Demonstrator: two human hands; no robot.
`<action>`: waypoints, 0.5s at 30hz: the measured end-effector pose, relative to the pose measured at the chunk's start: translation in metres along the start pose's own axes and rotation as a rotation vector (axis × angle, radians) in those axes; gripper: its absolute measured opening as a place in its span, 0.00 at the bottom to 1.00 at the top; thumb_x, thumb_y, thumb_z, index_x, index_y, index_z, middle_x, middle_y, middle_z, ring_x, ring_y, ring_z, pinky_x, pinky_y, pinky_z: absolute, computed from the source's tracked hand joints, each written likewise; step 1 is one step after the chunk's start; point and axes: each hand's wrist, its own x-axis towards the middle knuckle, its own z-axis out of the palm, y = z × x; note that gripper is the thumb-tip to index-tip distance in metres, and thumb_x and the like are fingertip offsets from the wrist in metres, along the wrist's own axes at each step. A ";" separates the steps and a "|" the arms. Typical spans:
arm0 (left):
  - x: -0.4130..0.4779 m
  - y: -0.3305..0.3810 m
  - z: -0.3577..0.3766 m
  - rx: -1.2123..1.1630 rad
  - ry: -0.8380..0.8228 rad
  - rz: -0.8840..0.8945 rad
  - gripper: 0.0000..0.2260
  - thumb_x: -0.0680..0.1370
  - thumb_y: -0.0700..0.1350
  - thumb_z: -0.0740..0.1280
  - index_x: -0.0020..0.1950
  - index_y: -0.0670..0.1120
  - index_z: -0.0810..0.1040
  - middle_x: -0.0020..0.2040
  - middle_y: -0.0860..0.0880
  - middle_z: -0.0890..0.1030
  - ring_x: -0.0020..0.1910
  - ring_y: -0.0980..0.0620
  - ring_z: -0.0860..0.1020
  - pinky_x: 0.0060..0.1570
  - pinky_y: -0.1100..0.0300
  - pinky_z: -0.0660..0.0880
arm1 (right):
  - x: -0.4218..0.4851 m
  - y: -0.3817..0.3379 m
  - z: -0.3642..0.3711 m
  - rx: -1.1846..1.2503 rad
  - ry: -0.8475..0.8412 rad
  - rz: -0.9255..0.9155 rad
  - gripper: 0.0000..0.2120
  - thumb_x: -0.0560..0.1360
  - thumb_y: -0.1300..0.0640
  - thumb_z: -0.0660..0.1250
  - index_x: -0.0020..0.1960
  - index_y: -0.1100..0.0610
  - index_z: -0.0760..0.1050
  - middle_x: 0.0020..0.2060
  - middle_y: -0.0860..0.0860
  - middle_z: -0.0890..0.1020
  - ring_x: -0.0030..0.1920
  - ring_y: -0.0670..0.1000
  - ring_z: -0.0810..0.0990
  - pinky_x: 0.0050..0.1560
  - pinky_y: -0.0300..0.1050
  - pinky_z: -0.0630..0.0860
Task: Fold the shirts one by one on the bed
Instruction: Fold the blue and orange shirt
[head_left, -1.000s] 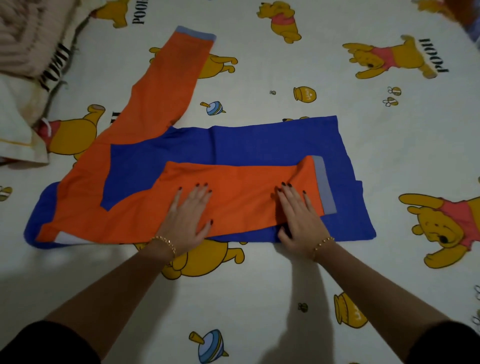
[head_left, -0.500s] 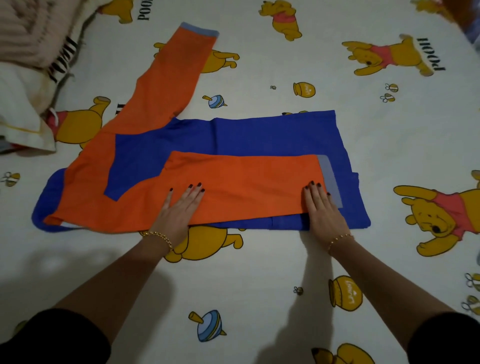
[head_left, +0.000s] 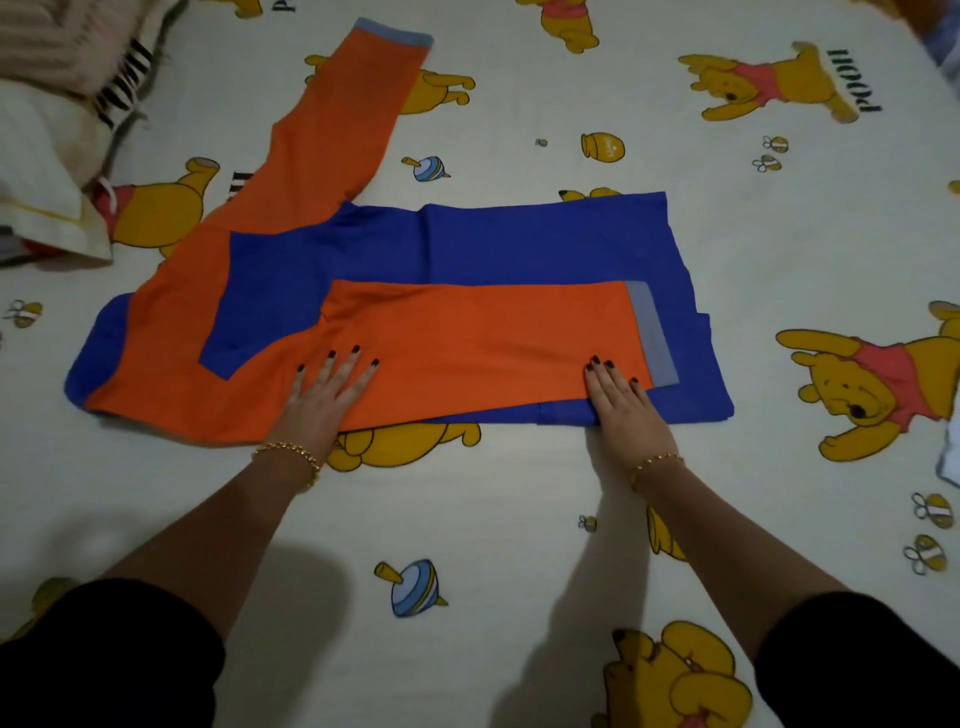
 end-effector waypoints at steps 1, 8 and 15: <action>-0.010 0.003 0.000 0.001 -0.010 0.001 0.45 0.72 0.26 0.63 0.74 0.51 0.37 0.78 0.49 0.43 0.76 0.43 0.49 0.72 0.41 0.49 | -0.010 -0.001 0.002 0.001 -0.010 -0.009 0.28 0.82 0.62 0.47 0.77 0.58 0.38 0.77 0.52 0.42 0.77 0.52 0.42 0.75 0.49 0.43; -0.115 0.034 0.012 0.059 -0.044 0.028 0.52 0.61 0.25 0.72 0.76 0.50 0.51 0.77 0.45 0.56 0.73 0.41 0.62 0.66 0.39 0.61 | -0.122 -0.017 0.030 0.063 -0.068 -0.027 0.29 0.81 0.61 0.50 0.77 0.59 0.38 0.77 0.54 0.43 0.77 0.54 0.43 0.75 0.49 0.42; -0.211 0.072 0.006 0.009 -0.251 0.004 0.47 0.71 0.28 0.64 0.73 0.52 0.33 0.76 0.49 0.35 0.77 0.45 0.45 0.73 0.45 0.47 | -0.215 -0.024 0.038 0.095 -0.237 -0.052 0.32 0.80 0.60 0.51 0.77 0.57 0.36 0.77 0.51 0.40 0.77 0.51 0.40 0.75 0.48 0.41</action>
